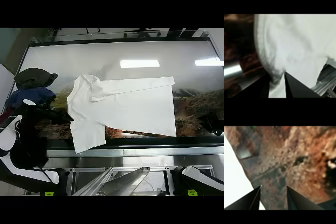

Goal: Fold the shirts.

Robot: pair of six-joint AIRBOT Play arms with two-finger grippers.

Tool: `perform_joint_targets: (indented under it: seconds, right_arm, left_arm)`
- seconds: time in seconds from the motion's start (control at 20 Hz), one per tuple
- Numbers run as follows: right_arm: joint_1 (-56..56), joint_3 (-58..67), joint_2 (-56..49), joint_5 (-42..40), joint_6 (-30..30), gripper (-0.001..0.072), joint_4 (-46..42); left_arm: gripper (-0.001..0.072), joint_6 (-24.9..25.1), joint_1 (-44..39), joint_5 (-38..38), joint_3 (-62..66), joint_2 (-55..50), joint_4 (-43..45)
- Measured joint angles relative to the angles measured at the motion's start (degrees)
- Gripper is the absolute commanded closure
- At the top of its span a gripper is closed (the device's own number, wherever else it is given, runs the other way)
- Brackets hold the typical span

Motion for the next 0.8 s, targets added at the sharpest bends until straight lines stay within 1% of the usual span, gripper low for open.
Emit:
perform_joint_targets:
  seconds: [0.25, 0.4, 0.7, 0.75, 0.8]
  right_arm:
    - [2.16, -2.93, 0.24, 3.34, -0.22, 0.0217, -0.66]
    - [8.09, -5.2, -1.29, 3.61, -0.17, 0.0217, -1.11]
    - [18.6, -6.25, -8.85, 5.44, 2.05, 0.0218, -0.26]
    - [19.8, -6.36, -9.66, 5.7, 2.4, 0.0239, 0.79]
    - [20.79, -6.47, -10.19, 6.12, 2.4, 0.0291, 1.6]
  left_arm:
    - [0.0481, 1.86, -2.49, 1.84, 1.31, -0.96, -1.88]
    - [0.0481, 2.27, -2.1, 2.29, 1.81, -1.16, -2.62]
    - [0.0481, 3.17, -3.13, 3.04, 2.1, -1.2, -3.65]
    - [0.0482, 3.34, -3.39, 3.02, 2.1, -1.2, -3.82]
    - [0.0481, 3.37, -3.58, 2.86, 2.1, -1.2, -3.87]
